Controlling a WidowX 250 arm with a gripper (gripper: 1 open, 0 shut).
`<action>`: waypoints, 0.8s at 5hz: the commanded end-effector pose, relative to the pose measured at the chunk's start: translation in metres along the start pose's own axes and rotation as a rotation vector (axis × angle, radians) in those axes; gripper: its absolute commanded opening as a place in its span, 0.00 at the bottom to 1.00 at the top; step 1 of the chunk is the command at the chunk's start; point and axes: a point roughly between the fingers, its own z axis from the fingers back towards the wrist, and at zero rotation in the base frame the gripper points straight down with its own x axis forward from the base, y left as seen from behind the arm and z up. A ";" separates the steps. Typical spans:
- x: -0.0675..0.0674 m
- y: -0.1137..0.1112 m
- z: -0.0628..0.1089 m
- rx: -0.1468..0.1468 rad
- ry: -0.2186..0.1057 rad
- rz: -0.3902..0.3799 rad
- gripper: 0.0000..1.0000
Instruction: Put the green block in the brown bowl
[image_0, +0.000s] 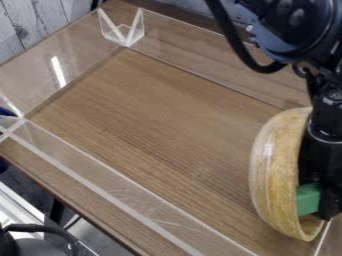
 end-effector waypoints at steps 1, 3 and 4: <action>-0.019 0.015 -0.006 0.006 0.048 0.060 1.00; -0.031 0.022 -0.008 -0.001 0.083 0.110 0.00; -0.035 0.023 -0.009 -0.004 0.099 0.118 0.00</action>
